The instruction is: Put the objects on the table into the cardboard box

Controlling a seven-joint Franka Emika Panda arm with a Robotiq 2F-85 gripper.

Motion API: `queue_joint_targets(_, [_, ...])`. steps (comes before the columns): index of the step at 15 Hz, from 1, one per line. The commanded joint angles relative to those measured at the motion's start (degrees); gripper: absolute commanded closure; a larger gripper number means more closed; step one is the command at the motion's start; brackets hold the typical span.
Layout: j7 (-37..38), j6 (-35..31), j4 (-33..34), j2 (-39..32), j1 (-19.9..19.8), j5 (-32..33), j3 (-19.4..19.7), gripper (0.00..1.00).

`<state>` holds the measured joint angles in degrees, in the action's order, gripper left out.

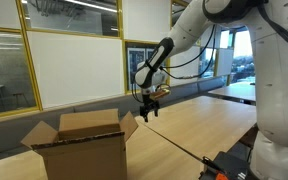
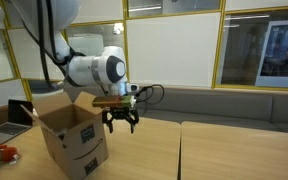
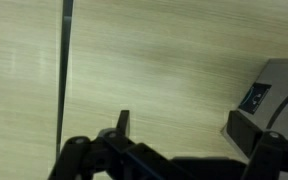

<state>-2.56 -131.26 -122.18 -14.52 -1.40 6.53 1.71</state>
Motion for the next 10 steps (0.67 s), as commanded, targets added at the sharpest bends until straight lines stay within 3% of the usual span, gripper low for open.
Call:
queue_joint_targets(1, [4.33,-7.0,-7.79,1.95,0.44,-1.6,-0.19,0.0])
queue_joint_targets(4, [5.5,-14.46,-12.06,0.75,0.15,-6.69,-1.37,0.0])
queue_joint_targets(10, [1.12,-25.56,-15.79,-2.79,-1.88,-24.66,-7.31,0.0])
